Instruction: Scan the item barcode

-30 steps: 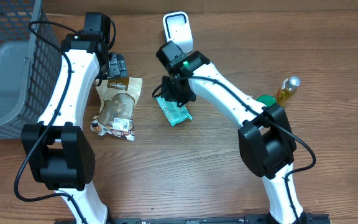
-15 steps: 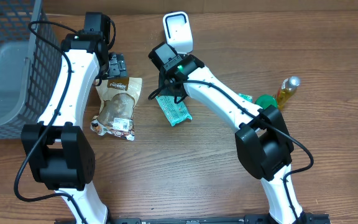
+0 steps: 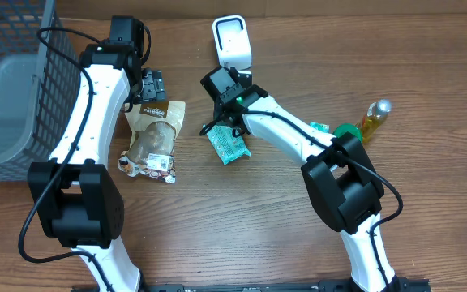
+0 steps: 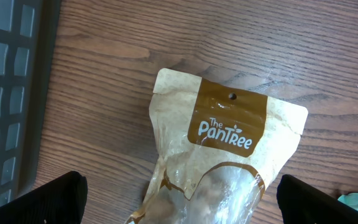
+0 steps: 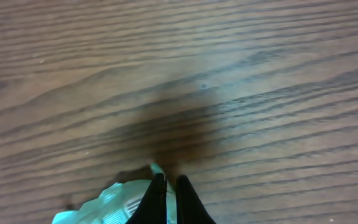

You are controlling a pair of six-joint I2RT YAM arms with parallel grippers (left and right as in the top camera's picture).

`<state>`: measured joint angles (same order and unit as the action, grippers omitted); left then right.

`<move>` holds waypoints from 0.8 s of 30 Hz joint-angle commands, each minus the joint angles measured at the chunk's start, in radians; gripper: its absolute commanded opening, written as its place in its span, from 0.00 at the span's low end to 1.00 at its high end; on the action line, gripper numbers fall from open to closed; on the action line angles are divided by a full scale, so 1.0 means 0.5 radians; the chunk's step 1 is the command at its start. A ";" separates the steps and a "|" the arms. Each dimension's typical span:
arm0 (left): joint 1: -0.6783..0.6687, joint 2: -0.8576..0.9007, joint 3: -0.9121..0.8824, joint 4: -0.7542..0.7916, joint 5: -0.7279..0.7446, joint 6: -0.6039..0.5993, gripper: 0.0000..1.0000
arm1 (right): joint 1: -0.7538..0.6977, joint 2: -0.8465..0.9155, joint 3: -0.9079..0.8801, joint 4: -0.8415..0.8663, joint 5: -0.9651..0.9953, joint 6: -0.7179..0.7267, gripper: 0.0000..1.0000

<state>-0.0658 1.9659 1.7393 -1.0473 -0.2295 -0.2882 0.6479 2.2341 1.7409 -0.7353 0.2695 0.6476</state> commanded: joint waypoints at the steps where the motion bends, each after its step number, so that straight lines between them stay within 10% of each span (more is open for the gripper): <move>1: -0.014 -0.008 0.024 0.004 -0.027 0.001 1.00 | -0.024 0.002 -0.014 0.000 0.088 0.074 0.04; 17: -0.014 -0.008 0.024 0.004 -0.027 0.001 1.00 | -0.013 0.002 -0.040 -0.114 -0.394 0.154 0.08; 24: -0.014 -0.008 0.024 0.004 -0.027 0.001 1.00 | -0.011 0.002 -0.040 -0.127 -0.742 -0.340 0.08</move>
<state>-0.0658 1.9659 1.7393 -1.0473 -0.2295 -0.2882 0.6415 2.2341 1.7275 -0.7998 0.0284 0.6228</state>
